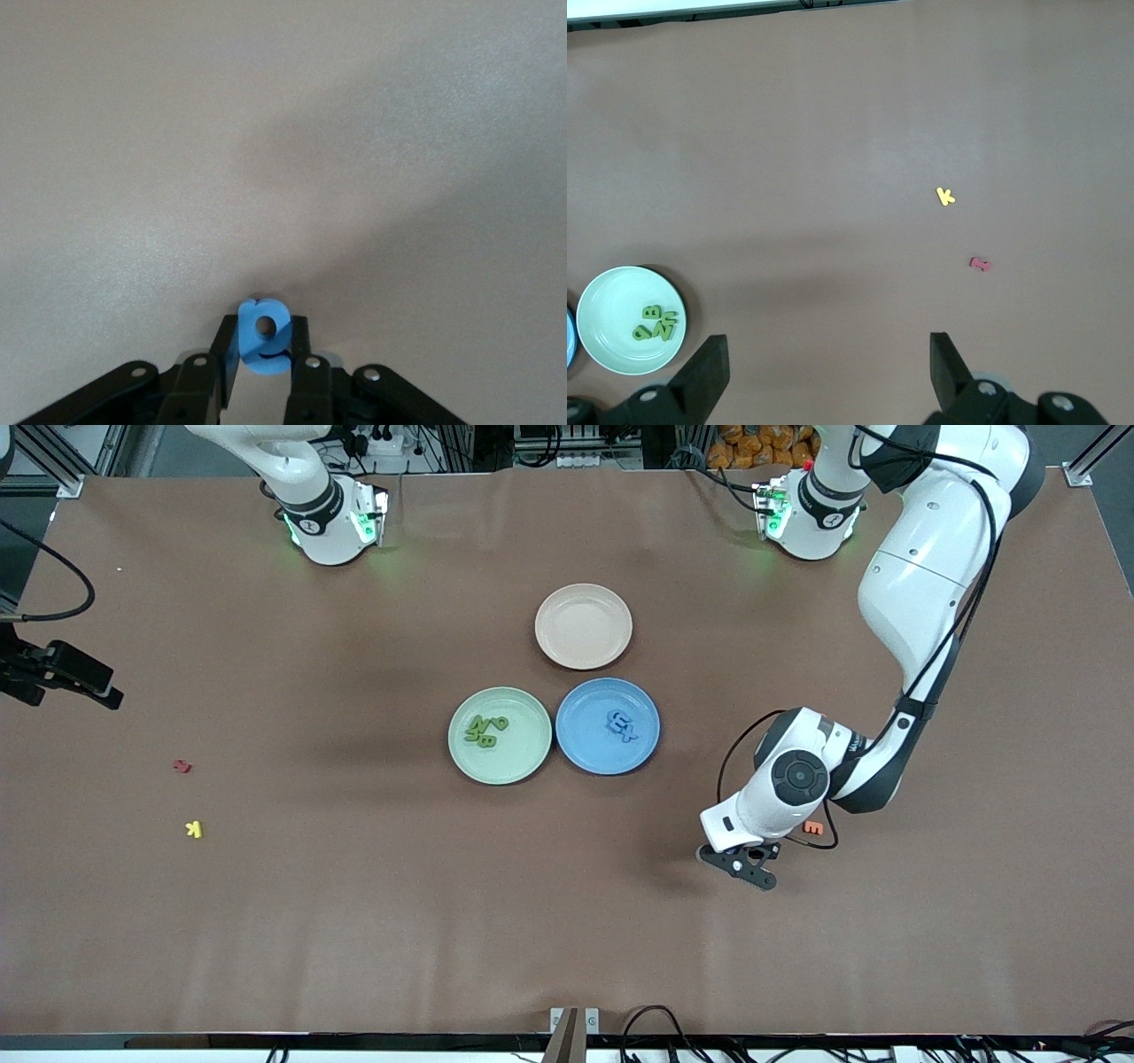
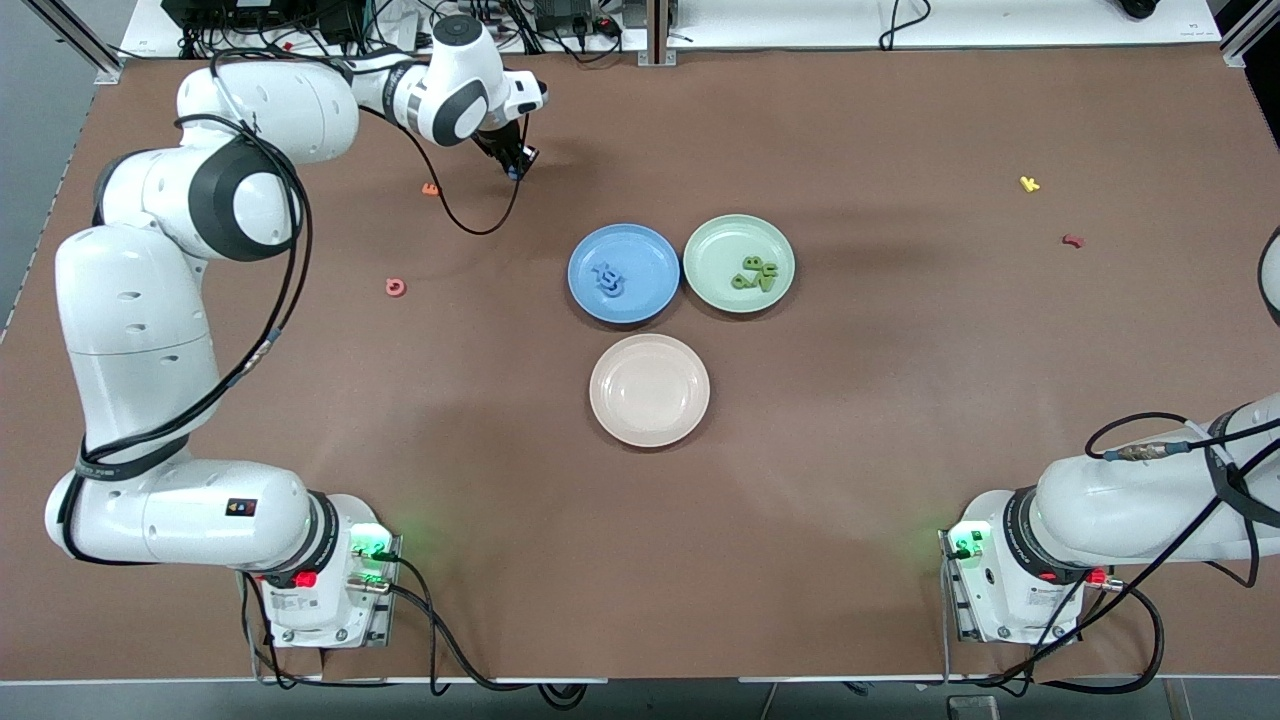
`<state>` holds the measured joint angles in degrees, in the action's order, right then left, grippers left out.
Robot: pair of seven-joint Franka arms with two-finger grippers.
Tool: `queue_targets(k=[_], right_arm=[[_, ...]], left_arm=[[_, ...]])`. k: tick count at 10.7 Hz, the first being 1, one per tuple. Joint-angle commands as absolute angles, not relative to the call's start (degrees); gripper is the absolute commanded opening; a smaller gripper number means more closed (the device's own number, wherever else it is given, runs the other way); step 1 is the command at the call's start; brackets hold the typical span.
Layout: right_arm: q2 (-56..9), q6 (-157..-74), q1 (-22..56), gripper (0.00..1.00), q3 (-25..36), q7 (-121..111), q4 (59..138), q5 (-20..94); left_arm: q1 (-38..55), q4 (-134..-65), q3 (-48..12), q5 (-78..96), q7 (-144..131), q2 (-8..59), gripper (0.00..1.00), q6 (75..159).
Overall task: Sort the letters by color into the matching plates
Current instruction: 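Lower the left gripper and grasp the blue g, then carry the blue g to the blue plate with the left gripper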
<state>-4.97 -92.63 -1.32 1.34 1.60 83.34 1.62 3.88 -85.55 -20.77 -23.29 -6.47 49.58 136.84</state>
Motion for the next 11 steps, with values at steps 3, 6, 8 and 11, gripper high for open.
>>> queue_targets(k=[3,6,8,11], right_arm=[[-4.75,-92.64,-1.32,1.00,1.32,2.37,83.41,1.49],[-4.75,-92.72,-1.32,1.00,1.32,2.37,83.50,1.49],[-4.83,-92.72,-1.41,1.00,1.32,2.37,83.50,1.41],[-5.01,-92.72,-1.41,1.00,1.32,2.37,83.41,1.41]], left_arm=[[5.27,-85.52,-21.00,-23.73,-7.81,46.59,0.00,130.10],[6.06,-85.52,-23.37,-23.73,-12.81,44.91,0.00,125.08],[6.24,-85.60,-24.43,-23.82,-15.20,44.56,0.00,123.67],[6.33,-85.69,-27.67,-23.82,-19.06,43.33,0.00,118.23]])
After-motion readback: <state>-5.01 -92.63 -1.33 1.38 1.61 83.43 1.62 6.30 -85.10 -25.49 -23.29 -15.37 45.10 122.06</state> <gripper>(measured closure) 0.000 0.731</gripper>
